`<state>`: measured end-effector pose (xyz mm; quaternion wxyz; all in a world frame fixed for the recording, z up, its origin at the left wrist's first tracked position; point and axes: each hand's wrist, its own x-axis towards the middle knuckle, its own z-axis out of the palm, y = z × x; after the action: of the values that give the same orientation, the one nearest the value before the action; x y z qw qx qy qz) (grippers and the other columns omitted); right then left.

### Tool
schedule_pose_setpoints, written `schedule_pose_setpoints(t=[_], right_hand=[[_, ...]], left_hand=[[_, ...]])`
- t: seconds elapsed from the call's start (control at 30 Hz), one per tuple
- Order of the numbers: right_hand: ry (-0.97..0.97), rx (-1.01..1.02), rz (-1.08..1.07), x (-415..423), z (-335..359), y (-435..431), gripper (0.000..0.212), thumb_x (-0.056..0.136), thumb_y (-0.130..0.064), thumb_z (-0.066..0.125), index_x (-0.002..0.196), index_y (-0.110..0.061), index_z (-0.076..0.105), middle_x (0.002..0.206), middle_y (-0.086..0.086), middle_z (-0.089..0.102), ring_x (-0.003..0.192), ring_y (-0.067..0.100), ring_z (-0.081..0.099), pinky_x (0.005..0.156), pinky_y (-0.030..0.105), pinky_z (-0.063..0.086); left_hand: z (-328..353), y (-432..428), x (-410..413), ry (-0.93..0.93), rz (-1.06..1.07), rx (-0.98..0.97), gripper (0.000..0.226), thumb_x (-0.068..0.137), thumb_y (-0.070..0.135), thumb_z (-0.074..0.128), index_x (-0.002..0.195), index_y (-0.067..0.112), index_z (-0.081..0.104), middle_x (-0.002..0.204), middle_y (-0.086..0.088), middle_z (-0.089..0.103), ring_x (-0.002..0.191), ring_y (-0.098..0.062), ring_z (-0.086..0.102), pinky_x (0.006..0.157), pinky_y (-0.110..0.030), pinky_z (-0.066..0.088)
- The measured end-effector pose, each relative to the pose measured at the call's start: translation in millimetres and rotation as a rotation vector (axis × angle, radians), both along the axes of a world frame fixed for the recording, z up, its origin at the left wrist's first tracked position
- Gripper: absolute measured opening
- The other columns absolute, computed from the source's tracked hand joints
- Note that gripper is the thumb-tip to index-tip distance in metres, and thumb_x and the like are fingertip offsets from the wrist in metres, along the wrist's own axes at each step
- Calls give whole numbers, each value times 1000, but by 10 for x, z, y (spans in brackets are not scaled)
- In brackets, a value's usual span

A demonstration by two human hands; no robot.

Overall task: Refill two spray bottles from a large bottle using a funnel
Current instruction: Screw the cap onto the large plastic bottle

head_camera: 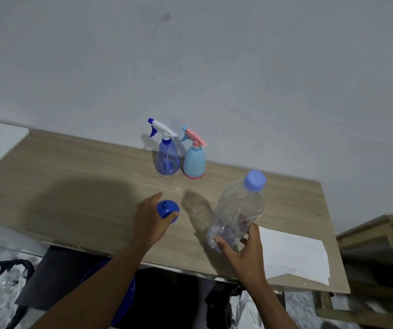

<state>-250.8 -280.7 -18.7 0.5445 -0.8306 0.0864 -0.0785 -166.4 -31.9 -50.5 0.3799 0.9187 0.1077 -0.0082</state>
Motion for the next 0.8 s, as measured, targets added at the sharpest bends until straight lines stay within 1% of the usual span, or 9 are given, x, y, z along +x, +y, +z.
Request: schedule_pose_setpoints(t=[0.1, 0.23, 0.3, 0.47, 0.53, 0.57, 0.63, 0.73, 0.8], right_hand=[[-4, 44, -5, -9, -15, 13, 65, 68, -14, 90, 113, -32, 48, 114, -14, 60, 102, -8, 61, 80, 6, 47], [3, 47, 8, -18, -51, -9, 61, 70, -16, 89, 113, -32, 49, 111, -23, 59, 107, -1, 60, 85, 8, 48], [-1, 48, 6, 2, -62, -29, 61, 69, -18, 90, 115, -30, 51, 111, -22, 59, 107, 1, 61, 88, 12, 49], [-32, 71, -38, 238, -1, -144, 62, 69, -18, 90, 116, -27, 51, 116, -12, 62, 107, 1, 61, 91, 25, 52], [-54, 76, -76, 454, 32, -244, 61, 70, -17, 89, 117, -24, 51, 117, -7, 61, 109, 7, 60, 95, 34, 52], [-67, 77, -99, 588, 48, -299, 62, 69, -16, 89, 117, -21, 51, 118, -5, 60, 110, 9, 60, 97, 38, 52], [-91, 67, -140, 882, 82, -396, 63, 69, -17, 90, 119, -17, 51, 117, -3, 59, 109, 12, 60, 96, 42, 53], [-111, 8, -187, 1286, 135, -499, 66, 70, -23, 89, 124, -17, 51, 117, -5, 59, 105, 8, 58, 90, 40, 55], [-109, -1, -190, 1516, 117, -545, 66, 72, -25, 88, 126, -19, 50, 120, -4, 59, 106, 9, 57, 89, 39, 55]], left_hand=[[-185, 75, 58, 68, -49, 35, 66, 67, 58, 70, 124, 26, 64, 115, 2, 69, 108, -24, 64, 90, -43, 54], [-186, 82, 73, 18, -46, 49, 35, 85, 33, 73, 117, 20, 69, 115, 1, 70, 106, -23, 65, 89, -39, 53], [-164, 63, 90, -17, -47, 52, 28, 88, 28, 71, 114, 18, 71, 115, 0, 71, 106, -23, 66, 90, -40, 53], [-16, -179, 280, -94, -107, -38, 24, 87, 23, 72, 110, 18, 73, 110, 2, 70, 101, -16, 64, 90, -39, 53], [97, -388, 450, -113, -155, -89, 23, 87, 20, 72, 110, 16, 72, 109, 3, 68, 97, -13, 62, 85, -24, 48], [169, -506, 541, -124, -177, -88, 23, 88, 19, 71, 110, 15, 72, 109, 1, 68, 96, -13, 62, 79, -16, 42], [250, -743, 762, -141, -220, -72, 24, 90, 19, 69, 114, 13, 71, 113, -2, 69, 98, -16, 63, 76, -10, 33], [280, -1074, 1086, -147, -265, -55, 26, 94, 19, 63, 119, 12, 68, 118, -5, 68, 106, -22, 63, 80, -12, 32], [199, -1234, 1285, -147, -255, -34, 26, 94, 24, 60, 120, 21, 66, 119, 0, 68, 108, -22, 62, 90, -20, 41]])
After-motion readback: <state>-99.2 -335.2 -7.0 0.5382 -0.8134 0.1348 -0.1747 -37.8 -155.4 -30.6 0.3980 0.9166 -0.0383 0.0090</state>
